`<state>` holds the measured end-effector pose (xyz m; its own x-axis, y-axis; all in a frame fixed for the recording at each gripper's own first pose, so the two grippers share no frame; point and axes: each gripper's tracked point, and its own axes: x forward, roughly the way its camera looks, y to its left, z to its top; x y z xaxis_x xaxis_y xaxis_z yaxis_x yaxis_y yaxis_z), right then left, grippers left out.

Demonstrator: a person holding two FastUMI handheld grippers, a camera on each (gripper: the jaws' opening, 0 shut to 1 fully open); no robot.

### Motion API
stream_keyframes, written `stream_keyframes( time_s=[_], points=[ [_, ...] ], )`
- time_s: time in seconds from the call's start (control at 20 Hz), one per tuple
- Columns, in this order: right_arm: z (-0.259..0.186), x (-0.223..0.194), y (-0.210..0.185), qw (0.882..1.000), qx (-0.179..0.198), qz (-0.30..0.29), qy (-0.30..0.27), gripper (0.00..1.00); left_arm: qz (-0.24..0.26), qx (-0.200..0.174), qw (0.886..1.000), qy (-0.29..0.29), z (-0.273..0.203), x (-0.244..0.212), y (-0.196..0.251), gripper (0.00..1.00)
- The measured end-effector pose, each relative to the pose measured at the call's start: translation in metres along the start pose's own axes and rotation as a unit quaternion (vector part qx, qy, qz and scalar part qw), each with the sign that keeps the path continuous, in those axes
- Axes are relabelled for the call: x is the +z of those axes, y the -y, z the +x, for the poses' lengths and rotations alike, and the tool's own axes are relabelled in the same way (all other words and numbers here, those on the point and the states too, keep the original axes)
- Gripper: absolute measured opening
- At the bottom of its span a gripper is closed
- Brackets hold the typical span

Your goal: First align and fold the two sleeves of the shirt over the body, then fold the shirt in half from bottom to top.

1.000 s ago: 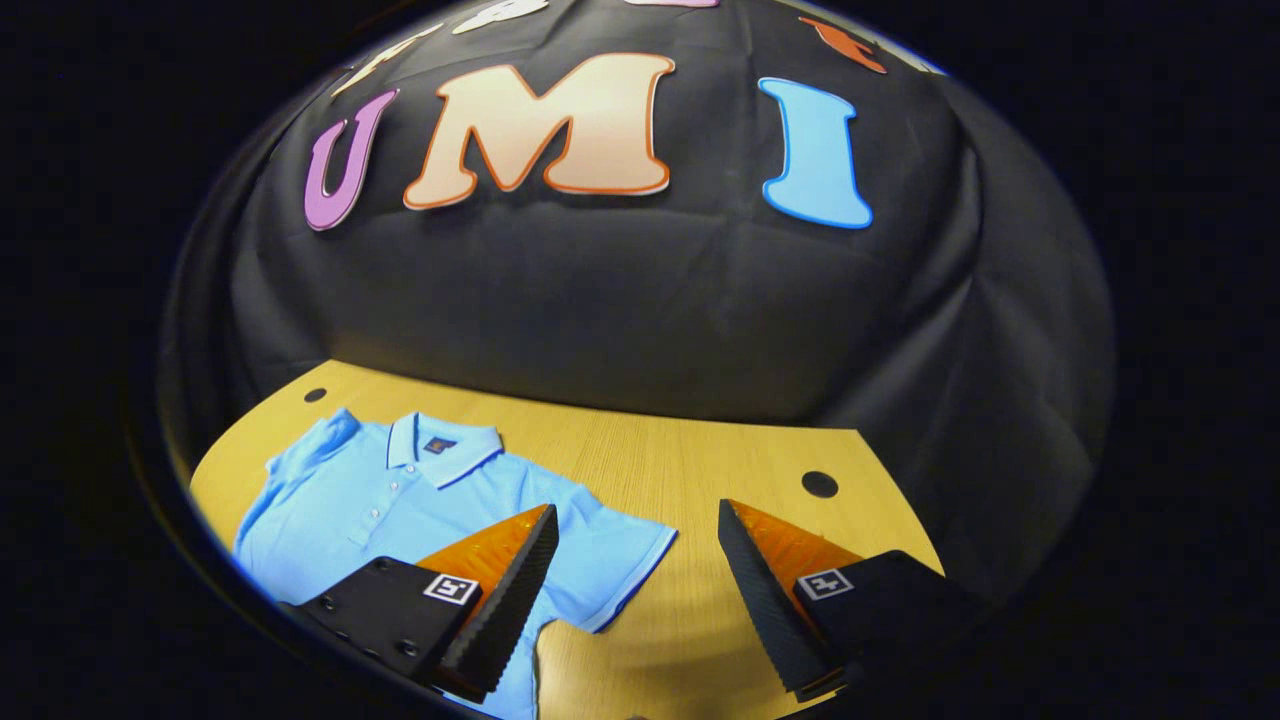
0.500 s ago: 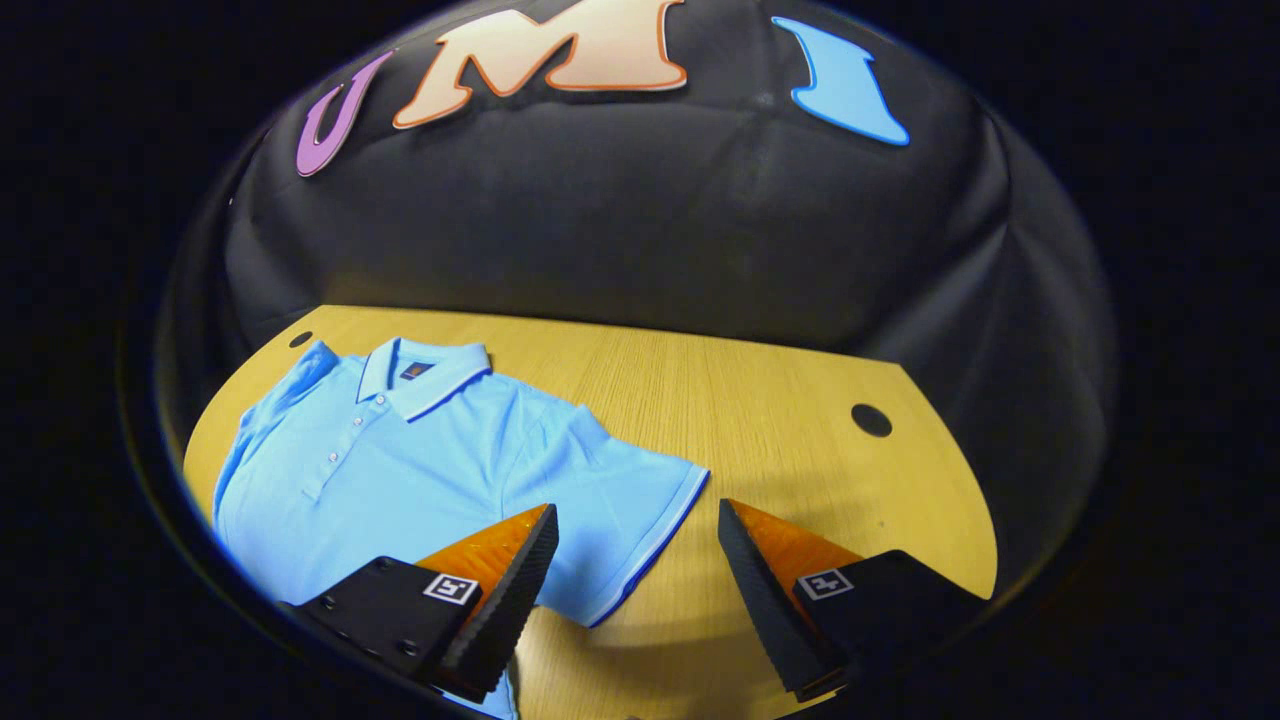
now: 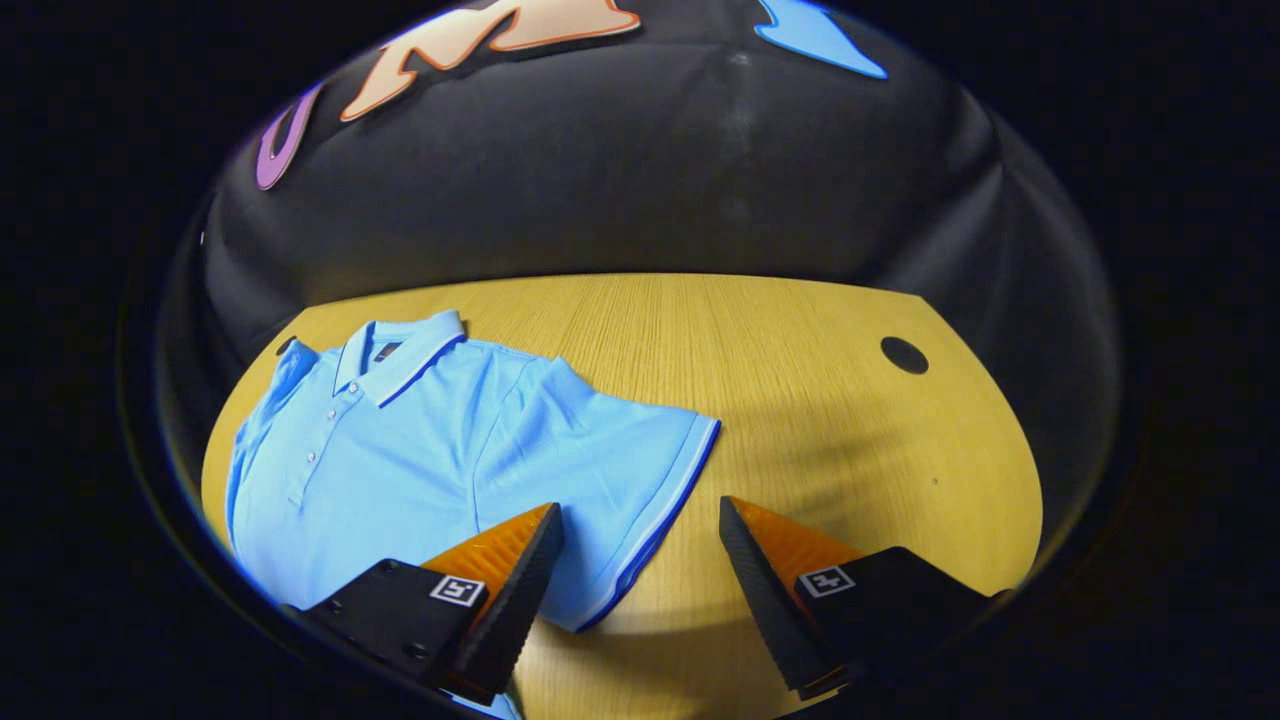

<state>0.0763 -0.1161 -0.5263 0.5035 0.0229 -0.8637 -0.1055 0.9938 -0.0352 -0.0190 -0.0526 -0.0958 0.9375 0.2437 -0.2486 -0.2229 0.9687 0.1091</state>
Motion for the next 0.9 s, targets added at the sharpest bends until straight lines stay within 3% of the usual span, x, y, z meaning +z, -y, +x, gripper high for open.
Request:
stream_keyframes(
  time_s=[0.2, 0.3, 0.45, 0.75, 0.9],
  points=[
    [0.004, 0.001, -0.012, 0.999, 0.018, -0.018, -0.030, 0.74, -0.002, -0.008, 1.000, -0.003, 0.002, -0.002, 0.009, 0.95],
    [0.005, 0.003, -0.017, 0.999, 0.030, -0.018, -0.029, 0.51, -0.001, -0.011, 1.000, -0.004, 0.001, -0.004, 0.012, 0.95],
    [0.005, 0.001, -0.026, 0.999, 0.038, -0.021, -0.024, 0.10, 0.000, -0.011, 1.000, -0.008, 0.001, -0.006, 0.011, 0.95],
    [-0.012, 0.031, -0.050, 0.996, 0.069, -0.022, 0.048, 0.09, 0.002, -0.012, 1.000, -0.006, 0.000, -0.005, 0.008, 0.94],
    [-0.020, 0.039, -0.060, 0.995, 0.077, -0.012, 0.057, 0.09, 0.002, -0.021, 1.000, -0.002, 0.000, -0.003, 0.010, 0.95]
  ],
)
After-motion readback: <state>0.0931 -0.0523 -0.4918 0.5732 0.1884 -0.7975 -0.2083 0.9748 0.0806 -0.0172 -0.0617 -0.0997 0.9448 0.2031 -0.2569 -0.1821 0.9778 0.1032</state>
